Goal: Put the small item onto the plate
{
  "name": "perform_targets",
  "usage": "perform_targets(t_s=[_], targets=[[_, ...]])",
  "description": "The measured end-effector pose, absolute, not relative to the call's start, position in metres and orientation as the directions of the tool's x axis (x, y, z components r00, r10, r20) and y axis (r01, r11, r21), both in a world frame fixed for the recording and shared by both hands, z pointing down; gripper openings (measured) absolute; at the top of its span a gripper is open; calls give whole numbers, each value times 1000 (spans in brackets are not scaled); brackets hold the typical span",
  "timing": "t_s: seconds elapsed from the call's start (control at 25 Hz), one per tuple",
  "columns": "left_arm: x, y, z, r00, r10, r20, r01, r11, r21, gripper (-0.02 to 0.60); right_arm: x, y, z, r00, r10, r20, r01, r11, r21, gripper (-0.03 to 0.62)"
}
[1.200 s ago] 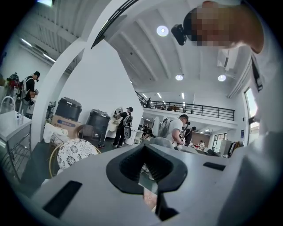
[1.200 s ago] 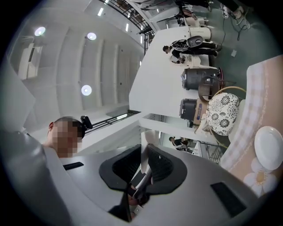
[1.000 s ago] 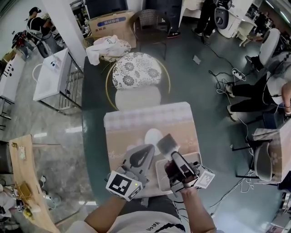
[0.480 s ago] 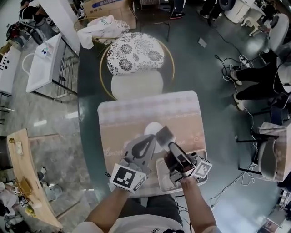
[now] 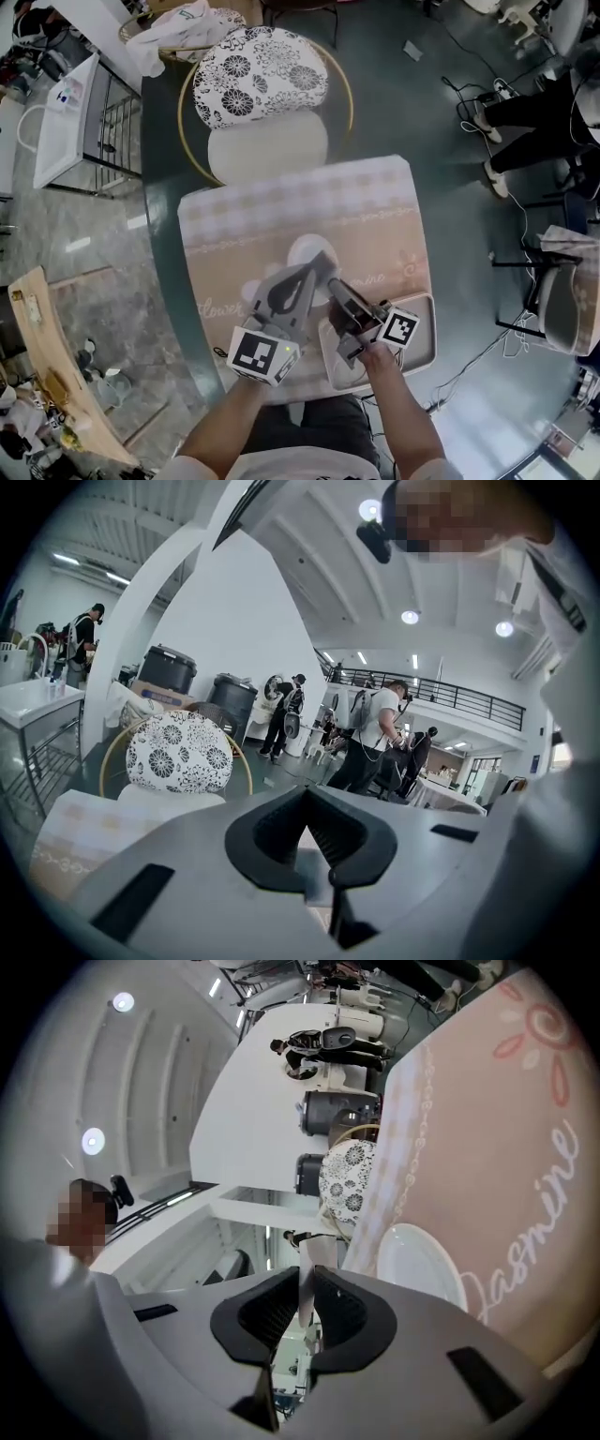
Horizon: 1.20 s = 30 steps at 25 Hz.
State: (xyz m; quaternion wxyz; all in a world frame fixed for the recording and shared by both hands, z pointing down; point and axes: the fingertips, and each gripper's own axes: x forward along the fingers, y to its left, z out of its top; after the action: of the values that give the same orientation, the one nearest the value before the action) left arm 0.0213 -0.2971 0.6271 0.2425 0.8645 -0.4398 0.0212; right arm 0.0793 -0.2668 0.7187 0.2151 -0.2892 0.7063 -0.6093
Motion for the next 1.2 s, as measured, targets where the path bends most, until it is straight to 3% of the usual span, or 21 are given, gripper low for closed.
perform_targets(t_s=[0.8,0.96,1.2], targets=[[27,-297,666,612,-730,306,-779,-488,394,5,76,-259,796,-728,-590,350,-352,-117,-929,57],[29,-297,665,612,-728,309,-779,-490,390,5,75,-260,802,-705,-547,452,-469,-119,-875,58],[28,-296,663,603,-731,320,-789,-486,376,5,71,-253,811,-634,-412,655,-731,42,-681,95]])
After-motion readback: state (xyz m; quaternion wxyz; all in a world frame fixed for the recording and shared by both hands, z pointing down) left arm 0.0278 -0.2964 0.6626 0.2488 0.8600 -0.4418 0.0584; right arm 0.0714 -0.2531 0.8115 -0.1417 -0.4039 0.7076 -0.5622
